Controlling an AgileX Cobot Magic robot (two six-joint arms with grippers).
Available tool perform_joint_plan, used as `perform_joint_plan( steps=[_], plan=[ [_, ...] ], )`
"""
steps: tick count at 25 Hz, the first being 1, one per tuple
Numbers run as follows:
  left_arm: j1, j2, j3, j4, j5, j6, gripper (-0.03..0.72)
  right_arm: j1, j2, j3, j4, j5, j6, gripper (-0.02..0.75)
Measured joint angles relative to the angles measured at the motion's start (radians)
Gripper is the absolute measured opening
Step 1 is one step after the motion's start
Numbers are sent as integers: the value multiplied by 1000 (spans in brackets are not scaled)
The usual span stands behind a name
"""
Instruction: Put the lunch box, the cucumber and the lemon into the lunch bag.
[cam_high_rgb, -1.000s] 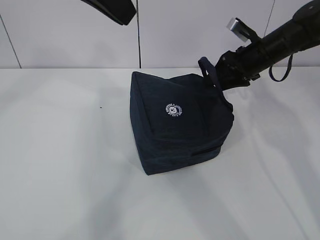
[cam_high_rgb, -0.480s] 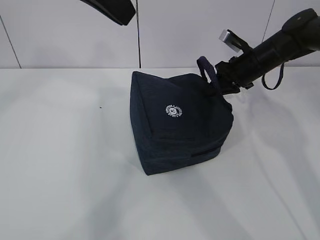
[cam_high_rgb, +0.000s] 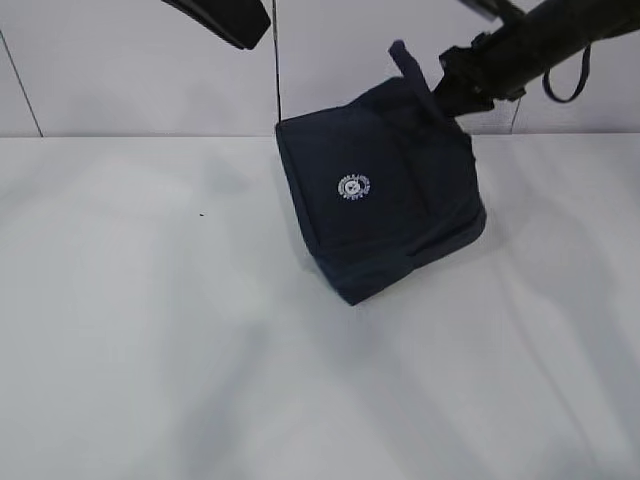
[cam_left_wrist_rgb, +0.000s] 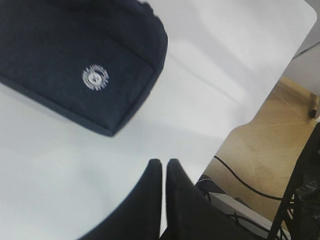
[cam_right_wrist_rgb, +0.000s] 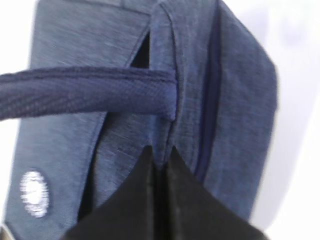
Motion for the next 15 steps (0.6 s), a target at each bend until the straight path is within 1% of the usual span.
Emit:
perform_joint_plan(
  steps=[5, 8, 11, 15],
  plan=[
    [0, -25, 0, 0, 0, 0, -20, 0, -40, -114, -12, 2, 78, 1],
    [0, -45, 0, 1, 0, 0, -20, 11, -50, -128, -21, 5, 106, 1],
    [0, -66, 0, 2, 0, 0, -20, 38, -51, -128, -57, 6, 130, 1],
    [0, -93, 0, 5, 2, 0, -20, 94, -55, -128, -71, 8, 151, 1]
  ],
)
